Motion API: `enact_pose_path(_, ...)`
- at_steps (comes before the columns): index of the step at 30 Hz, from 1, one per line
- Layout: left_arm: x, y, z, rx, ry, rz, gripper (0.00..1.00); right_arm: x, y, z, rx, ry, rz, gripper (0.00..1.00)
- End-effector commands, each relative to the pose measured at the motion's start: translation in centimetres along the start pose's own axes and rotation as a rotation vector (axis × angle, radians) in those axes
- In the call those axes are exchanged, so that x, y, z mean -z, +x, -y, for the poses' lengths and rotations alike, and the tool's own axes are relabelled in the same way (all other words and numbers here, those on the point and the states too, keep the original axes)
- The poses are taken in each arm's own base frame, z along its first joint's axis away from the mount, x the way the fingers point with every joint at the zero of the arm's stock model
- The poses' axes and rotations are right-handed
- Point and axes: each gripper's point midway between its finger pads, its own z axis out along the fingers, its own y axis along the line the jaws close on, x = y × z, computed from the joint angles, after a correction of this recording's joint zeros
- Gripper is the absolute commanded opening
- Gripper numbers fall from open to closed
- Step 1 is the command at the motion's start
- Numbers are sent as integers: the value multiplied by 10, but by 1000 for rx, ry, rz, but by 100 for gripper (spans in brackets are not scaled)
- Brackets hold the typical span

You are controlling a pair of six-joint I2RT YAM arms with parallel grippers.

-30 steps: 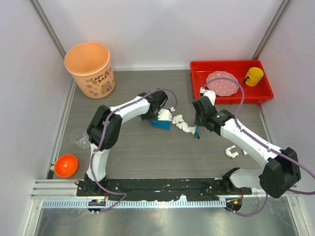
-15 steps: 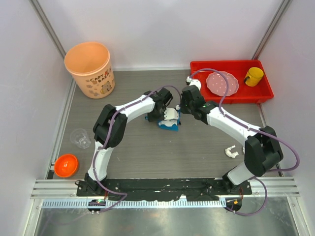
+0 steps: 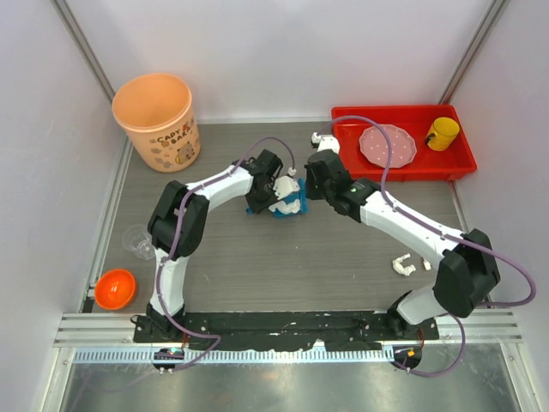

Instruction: Sweep away the paper scraps from the table

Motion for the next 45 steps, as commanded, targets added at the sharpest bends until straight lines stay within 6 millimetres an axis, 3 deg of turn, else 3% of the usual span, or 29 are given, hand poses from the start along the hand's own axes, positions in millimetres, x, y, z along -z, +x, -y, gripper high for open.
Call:
enact_pose_path(1, 26, -13, -23, 177, -80, 158, 0, 46, -59, -6, -13, -23, 163, 1)
enact_pose_path(7, 77, -13, -64, 414, -153, 253, 0, 89, -95, 36, 8, 155, 305, 1)
enact_pose_path(9, 105, -14, -82, 499, -183, 322, 0, 103, -101, 42, 15, 163, 336, 1)
enact_pose_path(16, 205, 0, -138, 720, -328, 507, 0, 101, -87, 38, 34, 121, 304, 1)
enact_pose_path(18, 243, 13, -158, 755, -446, 545, 0, 97, -82, 35, 37, 101, 288, 1)
enact_pose_path(22, 293, 42, -190, 788, -667, 532, 0, 91, -76, 29, 44, 71, 263, 1)
enact_pose_path(27, 315, 104, -230, 884, -857, 386, 0, 88, -68, 25, 50, 45, 241, 1)
enact_pose_path(29, 322, 119, -242, 860, -937, 322, 0, 89, -65, 26, 53, 42, 236, 1)
enact_pose_path(34, 340, 161, -257, 828, -1168, 78, 0, 91, -58, 29, 55, 41, 232, 1)
enact_pose_path(38, 360, 182, -271, 713, -1345, -122, 0, 95, -57, 28, 54, 25, 235, 1)
enact_pose_path(40, 361, 194, -270, 677, -1406, -241, 0, 95, -56, 28, 58, 22, 234, 1)
enact_pose_path(42, 376, 192, -278, 595, -1488, -293, 0, 94, -54, 26, 68, 12, 226, 1)
enact_pose_path(43, 367, 197, -277, 550, -1488, -350, 0, 93, -52, 26, 76, 9, 222, 1)
enact_pose_path(44, 383, 195, -280, 572, -1589, -329, 0, 92, -51, 25, 77, 5, 216, 1)
enact_pose_path(45, 385, 195, -282, 471, -1587, -435, 0, 91, -49, 25, 80, 3, 211, 1)
